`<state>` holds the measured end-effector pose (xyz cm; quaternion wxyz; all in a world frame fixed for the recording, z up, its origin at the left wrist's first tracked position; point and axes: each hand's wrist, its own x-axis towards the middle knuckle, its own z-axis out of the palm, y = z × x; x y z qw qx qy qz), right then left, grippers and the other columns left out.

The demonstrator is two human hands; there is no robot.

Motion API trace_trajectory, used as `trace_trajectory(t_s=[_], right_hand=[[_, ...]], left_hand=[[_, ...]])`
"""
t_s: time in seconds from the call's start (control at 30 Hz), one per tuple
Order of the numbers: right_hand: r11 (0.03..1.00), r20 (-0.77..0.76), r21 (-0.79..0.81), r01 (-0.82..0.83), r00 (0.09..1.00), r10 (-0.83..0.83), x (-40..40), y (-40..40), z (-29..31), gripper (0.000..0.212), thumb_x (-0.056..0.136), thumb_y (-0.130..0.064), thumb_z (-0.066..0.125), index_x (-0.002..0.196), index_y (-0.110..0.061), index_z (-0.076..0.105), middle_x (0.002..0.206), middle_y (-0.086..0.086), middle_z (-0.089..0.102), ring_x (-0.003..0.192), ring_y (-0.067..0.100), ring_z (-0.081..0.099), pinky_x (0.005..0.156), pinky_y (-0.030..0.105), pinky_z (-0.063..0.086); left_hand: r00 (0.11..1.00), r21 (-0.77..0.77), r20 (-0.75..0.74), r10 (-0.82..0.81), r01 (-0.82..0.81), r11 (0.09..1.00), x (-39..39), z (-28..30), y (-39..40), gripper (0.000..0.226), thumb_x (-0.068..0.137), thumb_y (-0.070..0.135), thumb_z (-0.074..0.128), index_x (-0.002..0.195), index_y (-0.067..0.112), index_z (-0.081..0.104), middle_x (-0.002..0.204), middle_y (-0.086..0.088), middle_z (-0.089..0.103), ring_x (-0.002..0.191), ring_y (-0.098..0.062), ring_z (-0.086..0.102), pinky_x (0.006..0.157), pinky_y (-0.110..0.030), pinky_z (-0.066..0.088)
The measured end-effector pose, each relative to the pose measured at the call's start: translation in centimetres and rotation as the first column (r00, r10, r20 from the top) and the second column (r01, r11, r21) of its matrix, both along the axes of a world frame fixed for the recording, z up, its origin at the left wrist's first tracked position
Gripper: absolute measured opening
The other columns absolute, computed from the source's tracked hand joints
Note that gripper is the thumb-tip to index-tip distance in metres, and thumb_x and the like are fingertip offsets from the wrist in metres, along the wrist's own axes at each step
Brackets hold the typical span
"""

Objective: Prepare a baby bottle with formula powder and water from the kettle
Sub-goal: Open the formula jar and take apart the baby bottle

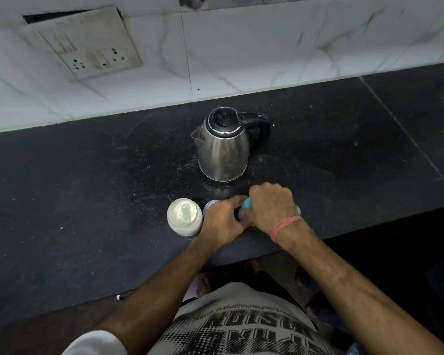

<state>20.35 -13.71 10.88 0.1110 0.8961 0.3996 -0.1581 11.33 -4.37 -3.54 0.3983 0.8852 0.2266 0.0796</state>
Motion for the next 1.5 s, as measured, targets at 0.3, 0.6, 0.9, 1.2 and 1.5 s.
trace_trajectory(t_s=[0.3,0.6,0.9,1.2,1.5], right_hand=[[0.989,-0.29,0.147,0.018,0.957,0.026,1.5,0.5,0.0,0.075,0.087,-0.033,0.089,0.15,-0.026,0.051,0.137,0.005,0.063,0.123,0.031,0.066,0.102,0.05,0.059],[0.937,-0.224,0.098,-0.335,0.91,0.348,4.7,0.5,0.8,0.027,0.086,-0.028,0.087,0.11,-0.031,0.077,0.116,-0.004,0.074,0.108,0.021,0.071,0.092,0.042,0.06],[0.914,-0.449,0.399,0.079,0.885,0.12,8.9,-3.8,0.2,0.04,0.081,-0.015,0.087,0.103,-0.042,0.067,0.111,-0.016,0.068,0.097,0.005,0.065,0.083,0.032,0.055],[0.845,-0.445,0.337,0.416,0.861,-0.247,5.8,-8.2,-6.6,0.042,0.081,-0.017,0.09,0.114,-0.033,0.07,0.118,-0.005,0.065,0.111,0.02,0.065,0.1,0.034,0.053],[0.864,-0.299,0.348,0.364,0.917,-0.266,2.1,-8.0,-10.2,0.049,0.086,-0.016,0.085,0.133,-0.022,0.072,0.128,0.006,0.074,0.121,0.03,0.069,0.103,0.036,0.054]], left_hand=[[0.999,0.021,-0.037,0.019,-0.019,1.0,0.4,0.0,0.3,0.058,0.079,0.059,0.069,0.13,0.033,0.077,0.114,0.01,0.085,0.106,-0.017,0.079,0.091,-0.037,0.059],[0.991,-0.018,-0.131,0.03,-0.033,0.999,0.8,1.3,0.6,0.064,0.081,0.052,0.099,0.137,0.033,0.075,0.122,0.012,0.084,0.115,-0.012,0.077,0.1,-0.035,0.058],[0.992,-0.133,-0.113,0.049,-0.064,0.989,0.8,1.1,0.1,0.066,0.078,0.04,0.103,0.136,0.039,0.072,0.124,0.023,0.081,0.119,-0.002,0.073,0.105,-0.032,0.055],[0.995,-0.26,0.03,0.093,-0.082,0.962,-0.2,0.8,-1.7,0.131,0.063,0.026,0.112,0.173,0.029,0.042,0.177,0.013,0.045,0.161,-0.004,0.042,0.134,-0.034,0.037],[0.979,-0.272,0.145,0.145,-0.101,0.957,-3.8,5.9,-3.1,0.141,0.068,0.016,0.108,0.174,0.056,0.023,0.183,0.021,0.025,0.072,-0.015,0.066,0.075,-0.026,0.063]])
